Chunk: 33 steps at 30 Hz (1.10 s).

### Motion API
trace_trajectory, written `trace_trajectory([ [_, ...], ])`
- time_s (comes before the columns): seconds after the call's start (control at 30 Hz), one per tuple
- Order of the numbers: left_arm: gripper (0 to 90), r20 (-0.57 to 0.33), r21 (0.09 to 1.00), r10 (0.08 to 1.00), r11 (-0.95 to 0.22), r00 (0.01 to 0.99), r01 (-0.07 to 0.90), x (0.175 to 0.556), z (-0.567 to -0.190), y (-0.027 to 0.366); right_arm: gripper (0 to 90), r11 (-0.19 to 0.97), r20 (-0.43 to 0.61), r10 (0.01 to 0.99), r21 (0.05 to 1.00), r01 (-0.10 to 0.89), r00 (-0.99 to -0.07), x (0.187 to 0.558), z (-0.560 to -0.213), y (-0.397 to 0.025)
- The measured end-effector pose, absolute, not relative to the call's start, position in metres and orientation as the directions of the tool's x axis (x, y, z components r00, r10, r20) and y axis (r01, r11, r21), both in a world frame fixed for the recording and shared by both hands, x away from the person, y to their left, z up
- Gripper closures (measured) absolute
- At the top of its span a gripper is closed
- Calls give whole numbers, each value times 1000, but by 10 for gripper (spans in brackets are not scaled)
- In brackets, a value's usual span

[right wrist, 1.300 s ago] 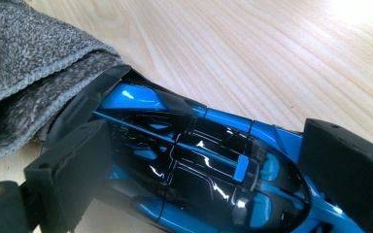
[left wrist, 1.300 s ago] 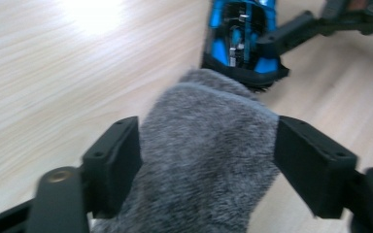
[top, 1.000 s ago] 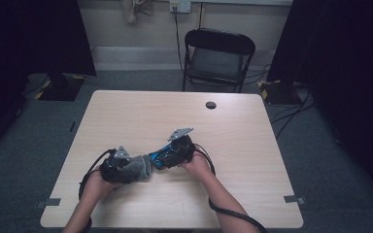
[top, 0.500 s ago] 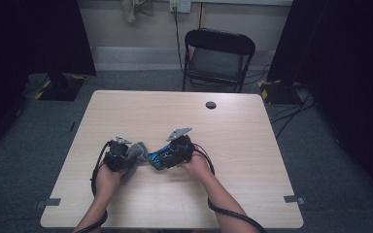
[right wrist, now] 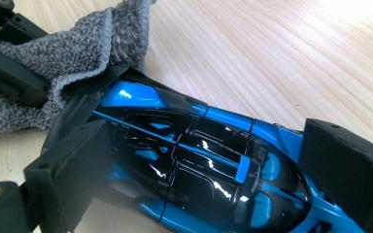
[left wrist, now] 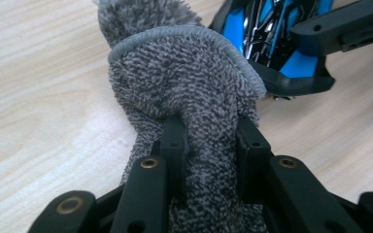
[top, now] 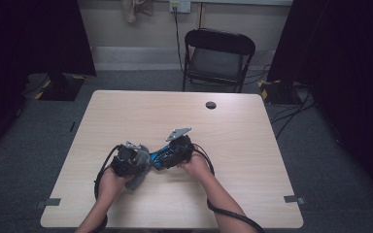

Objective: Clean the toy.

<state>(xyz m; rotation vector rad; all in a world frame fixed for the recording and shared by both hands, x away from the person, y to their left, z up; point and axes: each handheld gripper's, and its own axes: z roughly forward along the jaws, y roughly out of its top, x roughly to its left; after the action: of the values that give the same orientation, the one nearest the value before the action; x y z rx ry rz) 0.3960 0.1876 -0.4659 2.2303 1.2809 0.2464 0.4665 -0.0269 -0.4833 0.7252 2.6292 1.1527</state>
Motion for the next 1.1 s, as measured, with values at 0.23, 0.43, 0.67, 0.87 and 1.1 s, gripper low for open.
trace_trajectory([
  [0.23,709,-127,534,829,-406,545,742,393,-464,186,47,586,29,501,725,364,-865,467,-483,-26],
  [0.43,707,-149,544,832,-382,534,747,392,-457,197,48,584,28,501,727,362,-865,466,-483,-26],
  [0.67,708,-157,533,811,-411,563,740,384,-456,199,48,584,27,502,726,362,-865,466,-483,-26],
  [0.87,709,-148,503,784,-465,603,729,378,-459,187,48,595,28,501,714,368,-865,467,-481,-25],
  [1.1,709,-180,501,746,-491,641,712,369,-458,176,48,584,27,503,726,364,-864,466,-483,-26],
])
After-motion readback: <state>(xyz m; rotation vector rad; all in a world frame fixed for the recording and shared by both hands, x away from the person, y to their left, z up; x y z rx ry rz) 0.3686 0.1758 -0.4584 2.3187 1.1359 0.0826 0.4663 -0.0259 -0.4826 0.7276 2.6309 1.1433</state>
